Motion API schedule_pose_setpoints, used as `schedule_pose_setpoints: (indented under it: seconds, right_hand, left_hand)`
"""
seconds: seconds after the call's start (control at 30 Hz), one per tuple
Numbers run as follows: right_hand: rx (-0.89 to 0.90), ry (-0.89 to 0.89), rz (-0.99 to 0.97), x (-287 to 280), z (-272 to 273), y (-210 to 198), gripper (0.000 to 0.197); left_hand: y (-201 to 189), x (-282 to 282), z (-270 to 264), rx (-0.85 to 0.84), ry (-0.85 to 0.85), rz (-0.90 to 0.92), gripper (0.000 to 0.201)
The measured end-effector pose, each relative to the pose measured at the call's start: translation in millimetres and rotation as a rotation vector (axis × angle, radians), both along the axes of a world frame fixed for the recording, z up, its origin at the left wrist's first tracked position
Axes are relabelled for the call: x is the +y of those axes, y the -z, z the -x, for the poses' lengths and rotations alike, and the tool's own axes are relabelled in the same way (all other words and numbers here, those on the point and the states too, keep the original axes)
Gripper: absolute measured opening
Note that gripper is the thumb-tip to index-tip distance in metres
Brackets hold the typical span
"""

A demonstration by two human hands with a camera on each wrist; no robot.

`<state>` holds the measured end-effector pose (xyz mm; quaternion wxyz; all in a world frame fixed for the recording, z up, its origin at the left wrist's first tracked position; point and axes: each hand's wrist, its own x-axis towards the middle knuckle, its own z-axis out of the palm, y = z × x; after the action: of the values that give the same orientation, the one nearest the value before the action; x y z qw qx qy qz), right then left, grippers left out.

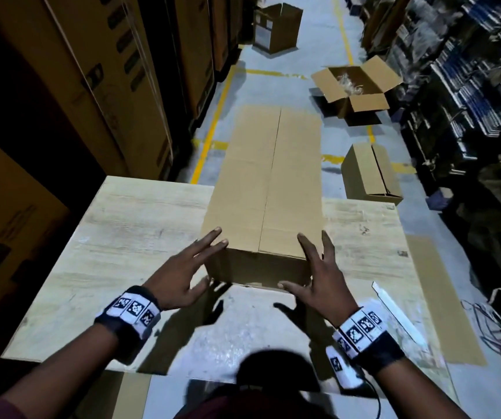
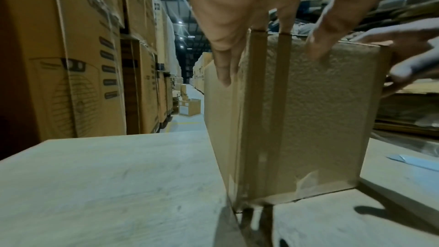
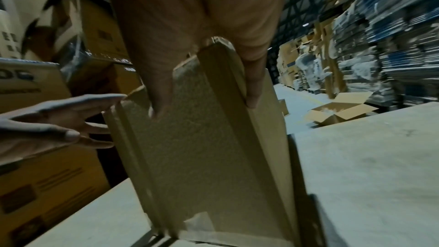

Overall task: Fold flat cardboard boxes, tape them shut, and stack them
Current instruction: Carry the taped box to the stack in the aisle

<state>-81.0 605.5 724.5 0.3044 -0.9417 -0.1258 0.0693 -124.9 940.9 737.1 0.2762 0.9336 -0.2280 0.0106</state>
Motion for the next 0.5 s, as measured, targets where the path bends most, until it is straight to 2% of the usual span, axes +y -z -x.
schedule_pose_setpoints:
  seconds: [0.07, 0.2, 0.33, 0.5]
  right_hand:
    - [-0.087, -0.001, 0.022, 7, -1, 6, 0.105]
    - [-0.226, 0.019, 0.092, 19, -13, 10, 0.101]
    - [-0.251, 0.073, 0.159, 38, -12, 21, 0.100]
    - [-0.253, 0.215, 0.152, 52, -9, 16, 0.083]
  left_hand:
    - [8, -8, -2, -0.006, -0.059, 0.030, 0.076]
    - [15, -20, -37, -0.019, -0.211, 0.082, 0.086]
    - [23, -20, -55, -0.080, -0.264, 0.074, 0.085]
    - [34, -30, -50, -0.135, -0.311, 0.076, 0.074]
